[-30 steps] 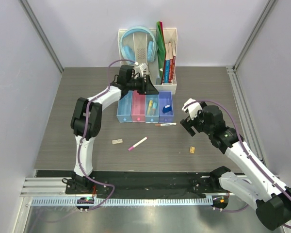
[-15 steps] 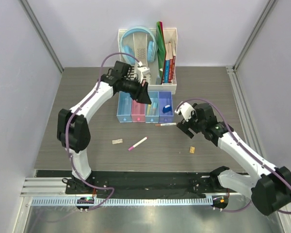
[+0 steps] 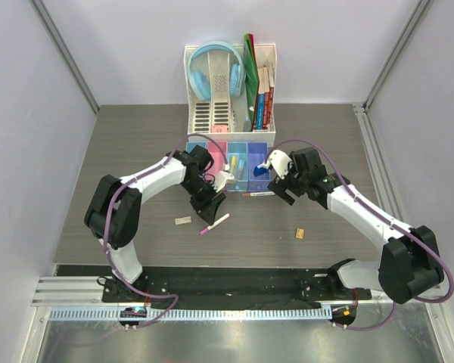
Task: Sort the stationery into containers
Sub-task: Pick up the pen from the center of the board.
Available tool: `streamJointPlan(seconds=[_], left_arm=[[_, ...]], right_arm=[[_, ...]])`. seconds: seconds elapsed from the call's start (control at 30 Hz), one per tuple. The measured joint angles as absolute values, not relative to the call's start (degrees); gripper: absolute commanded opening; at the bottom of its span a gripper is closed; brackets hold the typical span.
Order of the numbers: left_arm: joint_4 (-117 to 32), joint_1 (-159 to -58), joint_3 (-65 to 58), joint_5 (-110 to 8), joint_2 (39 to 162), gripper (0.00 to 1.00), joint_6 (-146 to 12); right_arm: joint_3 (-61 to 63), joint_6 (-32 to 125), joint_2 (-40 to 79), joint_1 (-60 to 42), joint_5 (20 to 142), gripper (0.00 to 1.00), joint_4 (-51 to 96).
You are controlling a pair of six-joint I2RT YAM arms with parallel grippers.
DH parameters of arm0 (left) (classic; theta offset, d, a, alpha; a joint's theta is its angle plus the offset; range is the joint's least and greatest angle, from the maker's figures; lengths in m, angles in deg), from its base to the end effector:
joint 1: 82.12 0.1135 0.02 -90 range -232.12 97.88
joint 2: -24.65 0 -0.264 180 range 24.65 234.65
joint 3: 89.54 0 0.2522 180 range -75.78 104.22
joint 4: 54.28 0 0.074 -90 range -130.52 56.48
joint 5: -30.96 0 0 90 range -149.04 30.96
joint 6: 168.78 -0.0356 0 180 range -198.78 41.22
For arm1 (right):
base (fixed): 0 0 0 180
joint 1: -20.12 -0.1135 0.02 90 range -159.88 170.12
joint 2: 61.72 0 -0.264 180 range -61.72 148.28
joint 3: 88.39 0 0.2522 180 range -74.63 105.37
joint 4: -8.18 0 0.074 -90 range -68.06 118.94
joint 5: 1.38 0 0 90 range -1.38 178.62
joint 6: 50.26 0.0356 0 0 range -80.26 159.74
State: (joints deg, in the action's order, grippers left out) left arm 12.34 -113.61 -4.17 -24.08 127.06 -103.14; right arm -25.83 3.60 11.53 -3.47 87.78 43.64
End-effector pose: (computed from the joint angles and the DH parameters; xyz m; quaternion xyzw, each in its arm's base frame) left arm 0.2701 -0.1894 0.1949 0.4607 0.8337 -0.3026 0.0340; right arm 0.2451 0.1076 0.2405 -0.4643 0.8031 -0.0341 0.3719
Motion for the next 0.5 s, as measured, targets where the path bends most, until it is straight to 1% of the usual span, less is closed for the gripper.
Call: streamJointPlan(seconds=[0.2,0.5], left_arm=[[10.03,-115.82,-7.71,-28.13,126.53,0.48,-103.21],[4.54,-120.51,-11.05,-34.27,126.75,0.47,-101.07]], right_arm=[[-25.77,3.82,10.11,-3.38,87.3,0.94,43.37],[-25.81,4.87,3.75,-3.38,86.77,0.94,43.42]])
